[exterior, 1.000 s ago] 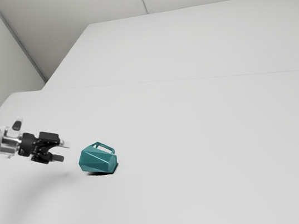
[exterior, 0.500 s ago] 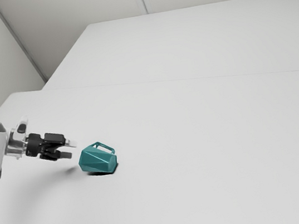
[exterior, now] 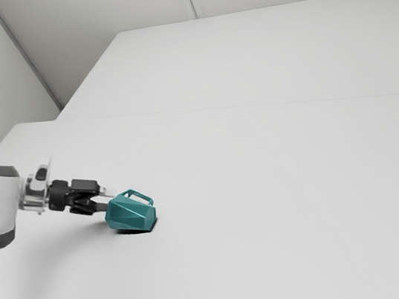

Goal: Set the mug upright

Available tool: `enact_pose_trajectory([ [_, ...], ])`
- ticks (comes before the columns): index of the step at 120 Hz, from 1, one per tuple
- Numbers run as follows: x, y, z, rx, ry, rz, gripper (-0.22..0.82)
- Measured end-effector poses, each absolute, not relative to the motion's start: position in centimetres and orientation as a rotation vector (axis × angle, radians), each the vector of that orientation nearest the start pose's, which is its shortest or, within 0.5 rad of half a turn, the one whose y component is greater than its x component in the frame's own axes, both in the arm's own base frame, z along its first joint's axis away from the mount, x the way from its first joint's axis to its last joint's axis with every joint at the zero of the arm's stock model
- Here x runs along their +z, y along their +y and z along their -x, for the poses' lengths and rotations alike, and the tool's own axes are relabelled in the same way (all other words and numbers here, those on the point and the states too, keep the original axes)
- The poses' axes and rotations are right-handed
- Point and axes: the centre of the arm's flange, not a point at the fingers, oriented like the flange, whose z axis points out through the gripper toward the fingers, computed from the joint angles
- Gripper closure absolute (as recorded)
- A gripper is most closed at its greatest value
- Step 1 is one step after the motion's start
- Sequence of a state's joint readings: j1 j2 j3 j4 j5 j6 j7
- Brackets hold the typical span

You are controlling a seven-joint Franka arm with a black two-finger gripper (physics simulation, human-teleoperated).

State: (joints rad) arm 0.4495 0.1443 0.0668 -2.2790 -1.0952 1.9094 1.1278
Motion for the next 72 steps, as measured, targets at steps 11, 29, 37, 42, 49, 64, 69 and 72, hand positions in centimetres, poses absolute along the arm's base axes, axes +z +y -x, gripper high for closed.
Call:
enact_pose_trajectory([
  [11,28.3,18.5,-46.3,0.399,0.071,-2.166,0.00],
  [29,28.1,17.6,-46.7,0.392,0.054,-2.159,0.00],
  [37,28.1,17.1,-46.9,0.388,0.044,-2.157,0.00],
  [42,28.1,16.9,-47.0,0.387,0.040,-2.157,0.00],
  [49,28.1,16.6,-47.1,0.386,0.034,-2.155,0.02],
  [64,28.1,16.4,-47.2,0.388,0.032,-2.155,0.16],
  [69,28.1,16.4,-47.3,0.389,0.032,-2.155,0.22],
  [72,28.1,16.4,-47.3,0.389,0.033,-2.155,0.26],
])
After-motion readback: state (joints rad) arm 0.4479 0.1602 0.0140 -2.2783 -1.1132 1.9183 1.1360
